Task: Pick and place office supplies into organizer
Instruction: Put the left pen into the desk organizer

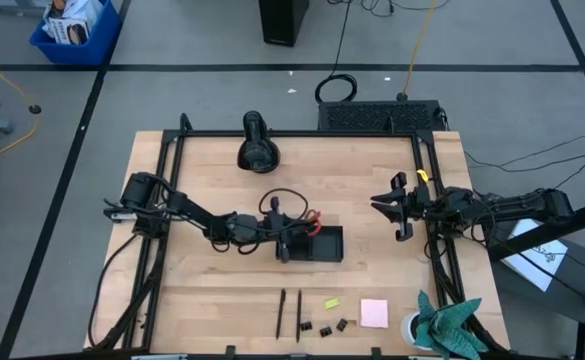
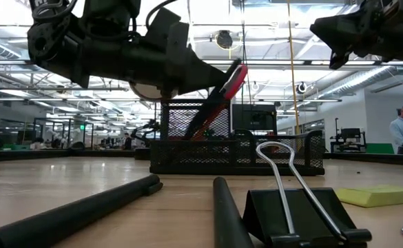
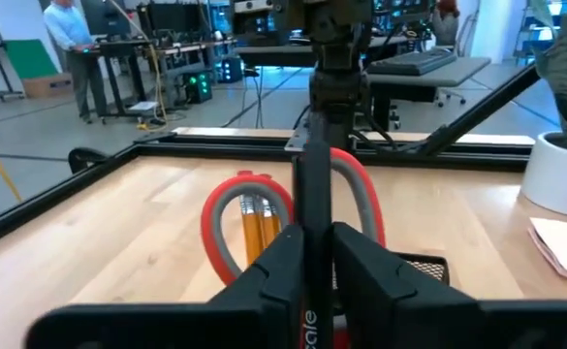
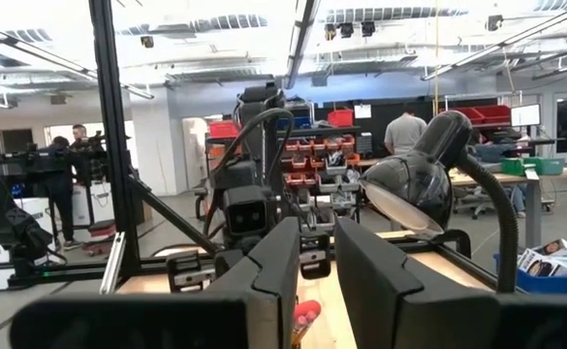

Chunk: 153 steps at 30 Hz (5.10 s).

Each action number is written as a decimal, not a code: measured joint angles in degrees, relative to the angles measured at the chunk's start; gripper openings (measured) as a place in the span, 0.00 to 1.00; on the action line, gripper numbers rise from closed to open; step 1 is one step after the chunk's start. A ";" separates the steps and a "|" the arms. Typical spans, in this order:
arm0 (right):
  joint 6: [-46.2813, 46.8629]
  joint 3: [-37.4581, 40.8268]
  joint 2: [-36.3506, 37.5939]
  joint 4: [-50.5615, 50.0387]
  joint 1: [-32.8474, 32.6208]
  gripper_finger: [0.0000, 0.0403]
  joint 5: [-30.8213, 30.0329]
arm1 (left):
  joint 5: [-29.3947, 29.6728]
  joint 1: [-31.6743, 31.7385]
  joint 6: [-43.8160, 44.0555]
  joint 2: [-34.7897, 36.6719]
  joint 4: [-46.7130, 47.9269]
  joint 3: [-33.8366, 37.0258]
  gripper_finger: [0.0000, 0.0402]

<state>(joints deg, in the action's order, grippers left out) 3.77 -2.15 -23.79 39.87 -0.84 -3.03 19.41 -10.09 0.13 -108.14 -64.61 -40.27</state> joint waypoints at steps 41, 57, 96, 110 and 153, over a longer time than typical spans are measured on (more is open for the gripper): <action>0.07 0.00 -0.20 -2.47 -0.01 0.16 -0.02 | 8.53 -23.06 39.86 1.07 74.08 -31.22 0.04; -2.06 0.00 -0.26 1.83 0.09 0.16 -0.29 | 0.15 -28.11 52.86 -8.09 61.28 -31.15 0.01; 1.16 0.00 -0.28 -2.13 0.13 0.16 -3.23 | -2.60 -26.77 71.28 -8.15 102.31 -51.76 0.02; -1.10 0.00 -0.27 -0.88 0.13 0.16 -3.35 | -21.37 -21.01 80.12 -12.44 103.02 -51.71 0.17; -0.40 0.00 -0.79 -1.77 0.11 0.16 -3.16 | -25.41 -17.92 79.98 -18.49 120.02 -51.88 0.46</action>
<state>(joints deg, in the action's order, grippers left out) 3.37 -2.15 -24.58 38.10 -0.73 -6.20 -6.00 -28.00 80.11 -126.63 55.40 -92.15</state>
